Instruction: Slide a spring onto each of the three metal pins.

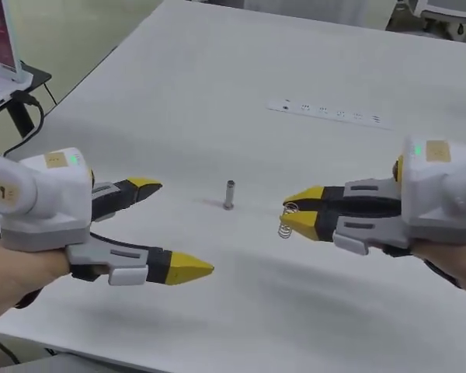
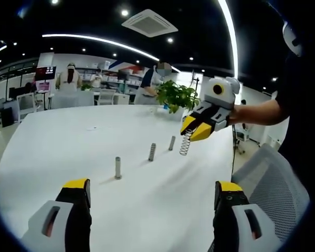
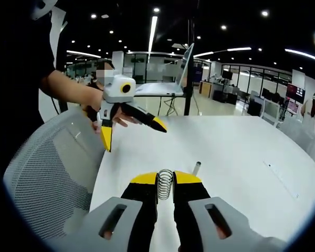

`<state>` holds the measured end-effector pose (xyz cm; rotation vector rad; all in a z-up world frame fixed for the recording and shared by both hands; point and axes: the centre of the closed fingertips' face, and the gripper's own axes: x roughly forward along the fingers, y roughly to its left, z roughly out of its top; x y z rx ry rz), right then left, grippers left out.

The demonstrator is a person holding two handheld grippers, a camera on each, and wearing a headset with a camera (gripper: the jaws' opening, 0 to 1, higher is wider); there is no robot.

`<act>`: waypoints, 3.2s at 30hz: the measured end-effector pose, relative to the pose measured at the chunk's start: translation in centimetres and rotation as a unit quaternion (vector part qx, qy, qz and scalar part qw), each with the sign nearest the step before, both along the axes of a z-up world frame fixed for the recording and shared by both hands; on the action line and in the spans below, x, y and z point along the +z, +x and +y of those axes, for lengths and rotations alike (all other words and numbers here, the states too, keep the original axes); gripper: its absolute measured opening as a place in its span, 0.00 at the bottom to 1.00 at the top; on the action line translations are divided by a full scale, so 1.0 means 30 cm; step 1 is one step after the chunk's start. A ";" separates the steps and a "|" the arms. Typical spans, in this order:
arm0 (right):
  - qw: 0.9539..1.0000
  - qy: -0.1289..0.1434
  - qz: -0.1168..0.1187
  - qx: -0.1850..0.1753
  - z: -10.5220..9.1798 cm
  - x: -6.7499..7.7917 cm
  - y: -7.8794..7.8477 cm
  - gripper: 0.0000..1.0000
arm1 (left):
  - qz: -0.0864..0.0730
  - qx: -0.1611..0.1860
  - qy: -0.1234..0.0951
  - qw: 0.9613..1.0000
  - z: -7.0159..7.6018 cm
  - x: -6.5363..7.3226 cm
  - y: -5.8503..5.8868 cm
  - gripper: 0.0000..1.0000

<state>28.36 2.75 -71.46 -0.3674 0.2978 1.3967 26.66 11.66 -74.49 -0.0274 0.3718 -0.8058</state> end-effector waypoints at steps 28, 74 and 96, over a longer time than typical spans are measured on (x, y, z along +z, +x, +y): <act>1.000 0.001 -0.010 -0.020 0.152 -0.001 0.182 0.08 | -0.006 0.016 -0.012 1.000 0.039 0.011 0.017 0.98; 0.994 -0.007 0.043 -0.096 0.259 -0.113 0.326 0.08 | 0.000 0.029 -0.021 0.999 0.078 0.000 0.020 0.98; 0.993 -0.004 0.053 -0.105 0.261 -0.132 0.337 0.08 | 0.003 0.033 -0.022 0.999 0.082 -0.002 0.015 0.97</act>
